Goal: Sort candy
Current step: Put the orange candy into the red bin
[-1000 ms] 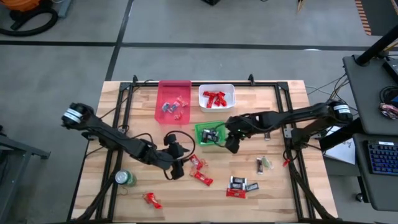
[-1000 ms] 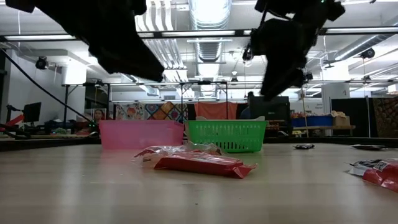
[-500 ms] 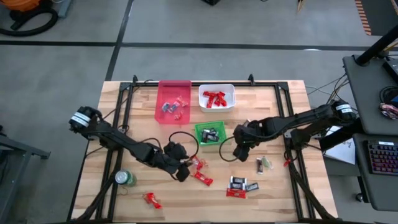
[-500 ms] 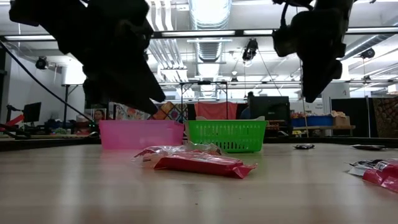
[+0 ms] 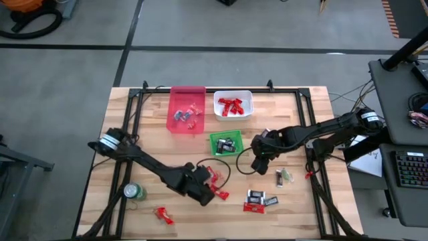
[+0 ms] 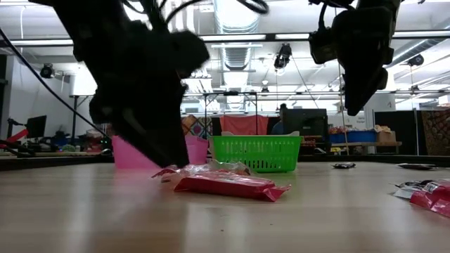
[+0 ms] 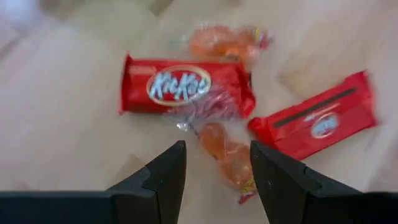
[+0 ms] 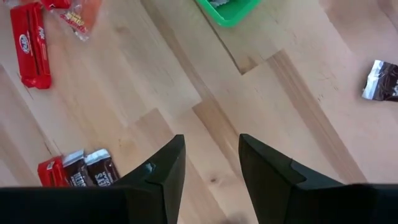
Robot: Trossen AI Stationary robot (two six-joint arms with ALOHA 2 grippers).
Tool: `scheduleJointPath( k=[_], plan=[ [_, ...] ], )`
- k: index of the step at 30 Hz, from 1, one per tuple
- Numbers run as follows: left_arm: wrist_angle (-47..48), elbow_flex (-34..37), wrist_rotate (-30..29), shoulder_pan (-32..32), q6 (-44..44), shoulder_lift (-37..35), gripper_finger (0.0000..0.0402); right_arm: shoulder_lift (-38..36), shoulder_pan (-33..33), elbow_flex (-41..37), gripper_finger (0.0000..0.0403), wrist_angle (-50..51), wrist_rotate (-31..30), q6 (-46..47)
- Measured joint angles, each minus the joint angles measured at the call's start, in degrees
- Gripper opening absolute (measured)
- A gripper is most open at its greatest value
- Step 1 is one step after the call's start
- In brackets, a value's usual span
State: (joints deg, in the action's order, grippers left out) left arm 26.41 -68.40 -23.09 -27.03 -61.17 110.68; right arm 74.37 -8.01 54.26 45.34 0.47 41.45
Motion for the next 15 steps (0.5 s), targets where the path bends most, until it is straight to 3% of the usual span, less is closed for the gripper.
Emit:
scheduleJointPath(
  k=[9,15],
  plan=[
    [0.53,-1.38,0.56,-0.31,0.06,1.89,0.0147,0.00,0.00,0.00,0.0141,0.32,0.00,-0.08],
    [0.64,-1.38,0.59,-0.70,0.62,1.81,0.0065,0.00,0.00,0.00,0.0141,0.24,-0.02,-0.78]
  ],
)
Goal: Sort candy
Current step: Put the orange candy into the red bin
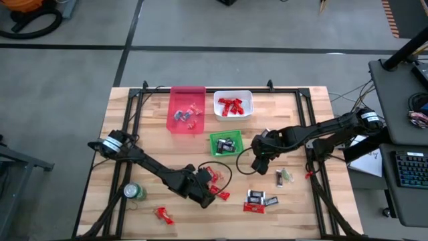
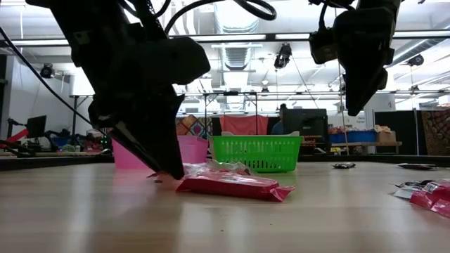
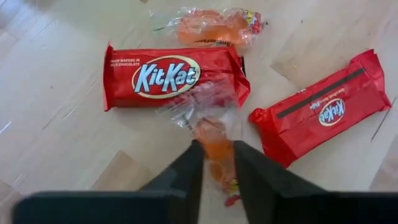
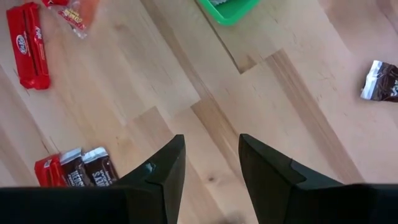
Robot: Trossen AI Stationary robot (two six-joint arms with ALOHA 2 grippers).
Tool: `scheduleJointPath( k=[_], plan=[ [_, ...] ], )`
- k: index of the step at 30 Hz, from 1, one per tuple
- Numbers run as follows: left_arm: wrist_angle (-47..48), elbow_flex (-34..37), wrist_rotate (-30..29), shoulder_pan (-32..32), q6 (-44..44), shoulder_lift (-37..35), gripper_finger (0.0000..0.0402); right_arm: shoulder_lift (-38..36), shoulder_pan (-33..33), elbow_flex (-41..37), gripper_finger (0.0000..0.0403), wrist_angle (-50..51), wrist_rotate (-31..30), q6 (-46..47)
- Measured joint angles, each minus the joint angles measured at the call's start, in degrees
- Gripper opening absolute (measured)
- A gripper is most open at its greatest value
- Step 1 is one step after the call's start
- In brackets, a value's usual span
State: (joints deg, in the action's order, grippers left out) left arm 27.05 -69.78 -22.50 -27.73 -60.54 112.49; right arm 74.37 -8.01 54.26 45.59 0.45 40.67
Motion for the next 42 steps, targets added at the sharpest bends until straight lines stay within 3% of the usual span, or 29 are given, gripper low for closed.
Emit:
scheduleJointPath(
  k=[4,14,20,25,31,37,42],
  plan=[
    [1.03,0.03,0.24,-0.16,0.03,-0.74,0.0008,0.00,0.00,-0.02,0.0141,-0.13,-0.46,-0.84],
    [12.53,0.07,-3.82,-0.16,4.31,-10.49,0.0001,0.00,0.00,-0.20,0.0141,-3.13,-4.80,-4.52],
    [22.64,0.13,-10.31,4.76,10.51,-18.68,0.0000,0.00,0.07,-0.20,0.0141,-5.10,-10.98,-8.29],
    [25.37,1.36,-13.21,14.55,22.26,-23.64,0.0000,0.00,1.50,-0.20,0.0141,-5.69,-17.00,-10.27],
    [18.87,6.91,-12.58,32.28,39.72,-26.90,0.0000,0.00,4.75,-0.20,0.0141,-5.94,-17.86,-11.37],
    [6.79,11.33,-4.24,50.23,52.45,-26.31,0.0000,0.00,6.77,-0.20,0.0141,-6.30,-18.82,-12.35],
    [-1.23,12.61,-0.42,59.98,56.61,-24.04,0.0000,0.00,7.57,-0.20,0.0141,-7.82,-18.71,-13.73]
  ],
)
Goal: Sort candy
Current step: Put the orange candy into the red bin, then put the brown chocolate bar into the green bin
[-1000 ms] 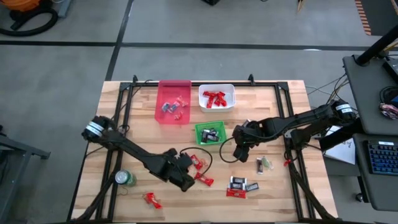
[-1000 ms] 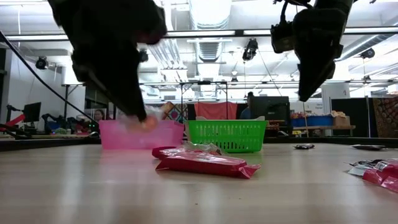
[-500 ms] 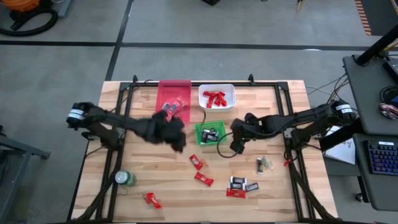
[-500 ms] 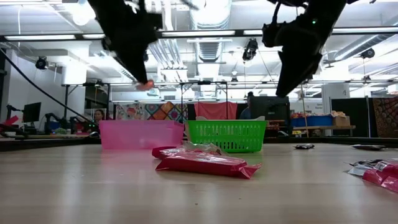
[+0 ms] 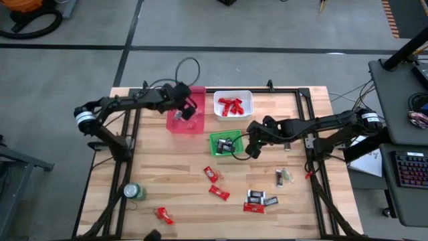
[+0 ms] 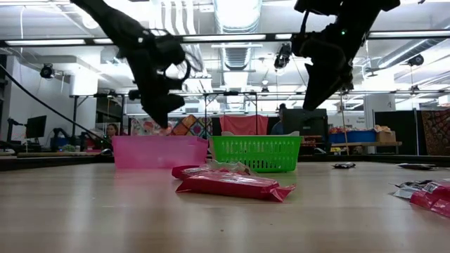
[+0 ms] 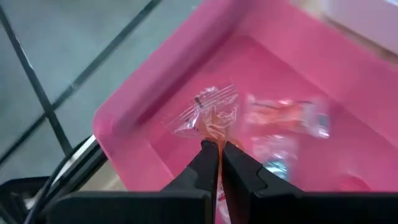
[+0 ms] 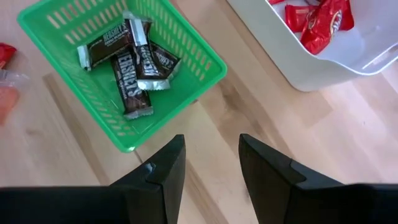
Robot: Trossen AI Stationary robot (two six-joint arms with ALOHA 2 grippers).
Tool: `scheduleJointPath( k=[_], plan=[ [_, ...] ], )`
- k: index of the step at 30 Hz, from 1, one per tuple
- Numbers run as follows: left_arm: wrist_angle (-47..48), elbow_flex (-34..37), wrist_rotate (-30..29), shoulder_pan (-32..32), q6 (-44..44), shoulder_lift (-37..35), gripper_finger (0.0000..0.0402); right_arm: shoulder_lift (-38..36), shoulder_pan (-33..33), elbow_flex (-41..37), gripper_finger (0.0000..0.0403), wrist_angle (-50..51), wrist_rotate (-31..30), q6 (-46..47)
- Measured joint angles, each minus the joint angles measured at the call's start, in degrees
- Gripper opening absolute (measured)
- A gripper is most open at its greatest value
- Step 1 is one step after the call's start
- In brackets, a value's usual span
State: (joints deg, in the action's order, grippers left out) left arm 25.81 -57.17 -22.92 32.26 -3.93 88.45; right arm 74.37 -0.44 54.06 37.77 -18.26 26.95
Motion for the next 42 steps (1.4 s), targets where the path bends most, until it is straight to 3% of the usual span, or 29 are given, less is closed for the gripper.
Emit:
scheduleJointPath(
  k=[10,23,28,38,42],
  plan=[
    [-3.41,-0.13,2.64,6.58,0.19,4.27,0.0015,0.00,0.02,0.00,0.0141,-0.75,0.19,-0.03],
    [-0.33,-0.13,2.54,4.54,-1.65,1.80,0.0134,0.00,0.01,0.00,0.0141,-0.67,0.20,0.16],
    [2.05,-0.12,2.52,-2.19,-4.01,-1.71,0.0153,-0.02,0.91,0.02,0.0141,0.83,0.24,1.79],
    [-1.28,-0.04,2.47,-23.77,-5.75,-6.75,0.0148,-0.02,9.76,-4.81,0.0141,3.76,0.22,9.57],
    [-3.04,-0.04,-1.64,-31.59,-7.72,-8.01,0.0148,-0.02,13.40,-8.82,0.0141,3.47,0.21,12.89]
  ],
)
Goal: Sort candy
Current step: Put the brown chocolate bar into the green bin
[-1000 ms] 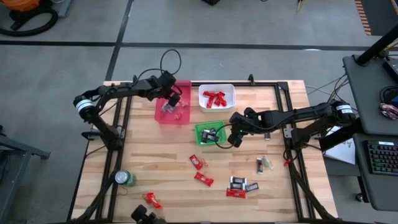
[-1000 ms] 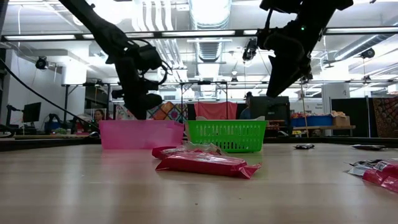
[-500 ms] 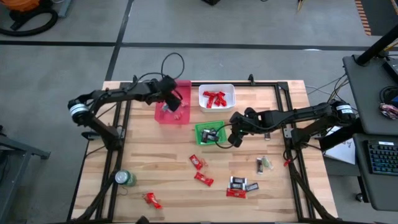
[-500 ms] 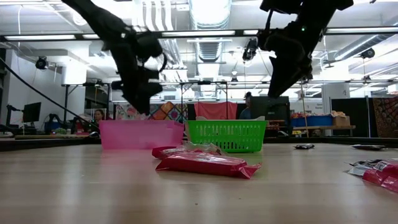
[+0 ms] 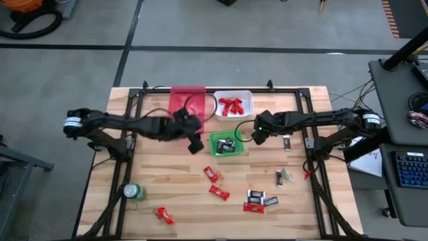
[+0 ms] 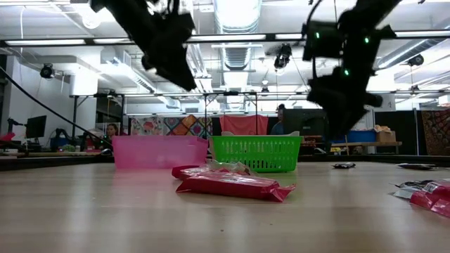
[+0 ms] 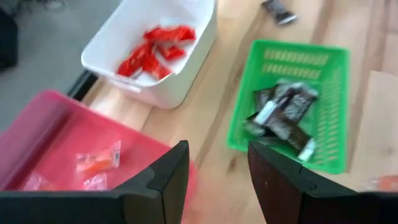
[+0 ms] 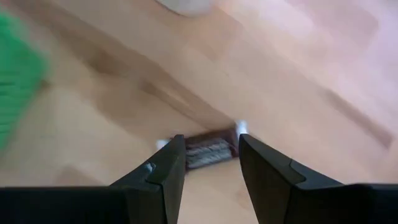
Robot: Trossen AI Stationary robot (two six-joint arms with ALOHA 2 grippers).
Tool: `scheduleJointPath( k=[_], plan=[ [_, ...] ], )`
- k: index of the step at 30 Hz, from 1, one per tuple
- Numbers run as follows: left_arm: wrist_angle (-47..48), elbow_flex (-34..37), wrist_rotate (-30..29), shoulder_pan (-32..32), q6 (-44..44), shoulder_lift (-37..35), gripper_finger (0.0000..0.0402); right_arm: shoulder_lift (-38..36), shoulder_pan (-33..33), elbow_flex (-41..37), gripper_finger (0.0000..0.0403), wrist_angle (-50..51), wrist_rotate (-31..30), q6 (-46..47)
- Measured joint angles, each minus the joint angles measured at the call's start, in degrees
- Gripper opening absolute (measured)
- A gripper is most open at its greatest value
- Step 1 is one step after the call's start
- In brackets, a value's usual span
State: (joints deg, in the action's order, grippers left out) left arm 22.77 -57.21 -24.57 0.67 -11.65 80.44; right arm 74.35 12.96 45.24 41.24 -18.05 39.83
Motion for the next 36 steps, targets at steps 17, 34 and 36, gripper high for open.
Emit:
scheduleJointPath(
  k=[17,34,36],
  plan=[
    [-5.01,0.16,-7.51,-16.57,-8.38,0.06,0.0148,0.00,0.85,-10.01,0.0080,-12.98,0.27,2.59],
    [-24.56,0.42,-8.01,-23.22,-11.21,5.80,0.0148,-0.18,-6.85,-14.46,0.0009,-20.04,4.66,-5.68],
    [-24.96,0.19,-8.03,-23.59,-12.53,6.31,0.0148,-0.20,-8.75,-14.43,0.0009,-20.10,7.84,-8.40]
  ],
)
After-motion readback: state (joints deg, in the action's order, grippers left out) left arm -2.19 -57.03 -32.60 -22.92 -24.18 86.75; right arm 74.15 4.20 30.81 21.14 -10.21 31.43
